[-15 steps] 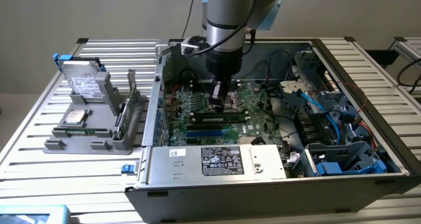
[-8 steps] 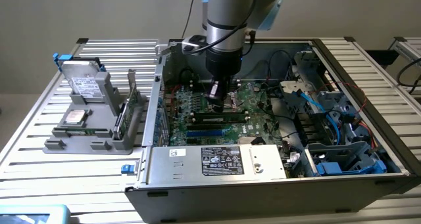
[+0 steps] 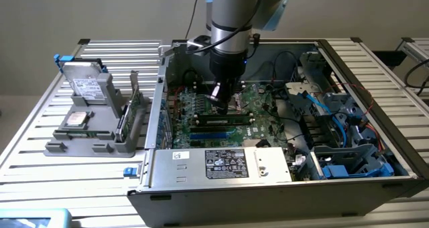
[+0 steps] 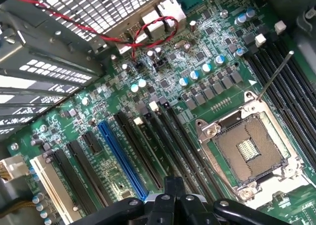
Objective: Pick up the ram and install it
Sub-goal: 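Press down the ram until it locks into place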
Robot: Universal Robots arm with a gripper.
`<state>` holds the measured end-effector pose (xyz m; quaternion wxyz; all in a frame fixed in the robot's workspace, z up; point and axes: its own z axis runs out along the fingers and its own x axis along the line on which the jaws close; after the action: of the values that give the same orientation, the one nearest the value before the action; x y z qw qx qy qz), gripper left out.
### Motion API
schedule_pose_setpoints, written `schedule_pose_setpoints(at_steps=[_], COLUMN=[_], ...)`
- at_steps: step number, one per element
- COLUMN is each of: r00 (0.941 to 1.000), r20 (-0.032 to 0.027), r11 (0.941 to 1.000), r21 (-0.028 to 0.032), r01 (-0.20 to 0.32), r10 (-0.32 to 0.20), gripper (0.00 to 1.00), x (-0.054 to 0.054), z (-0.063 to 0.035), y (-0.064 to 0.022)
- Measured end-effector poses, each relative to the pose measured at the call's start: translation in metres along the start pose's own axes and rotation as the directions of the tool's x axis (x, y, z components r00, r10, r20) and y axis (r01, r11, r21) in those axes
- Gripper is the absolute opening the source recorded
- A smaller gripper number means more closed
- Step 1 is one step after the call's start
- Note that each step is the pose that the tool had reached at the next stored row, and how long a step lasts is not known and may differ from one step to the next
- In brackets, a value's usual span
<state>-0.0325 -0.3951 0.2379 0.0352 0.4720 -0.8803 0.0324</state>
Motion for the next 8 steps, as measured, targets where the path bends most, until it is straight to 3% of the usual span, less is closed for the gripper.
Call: schedule_pose_setpoints(at_steps=[6, 8], r00=[0.9964, 0.9943], r20=[-0.0004, 0.0016], r11=[0.9964, 0.9943], r21=[-0.0052, -0.0040], r01=[-0.084, -0.107], r10=[0.084, 0.107], gripper=[0.11, 0.11], x=[-0.0001, -0.0001], z=[0.0006, 0.0007], y=[0.0000, -0.0001])
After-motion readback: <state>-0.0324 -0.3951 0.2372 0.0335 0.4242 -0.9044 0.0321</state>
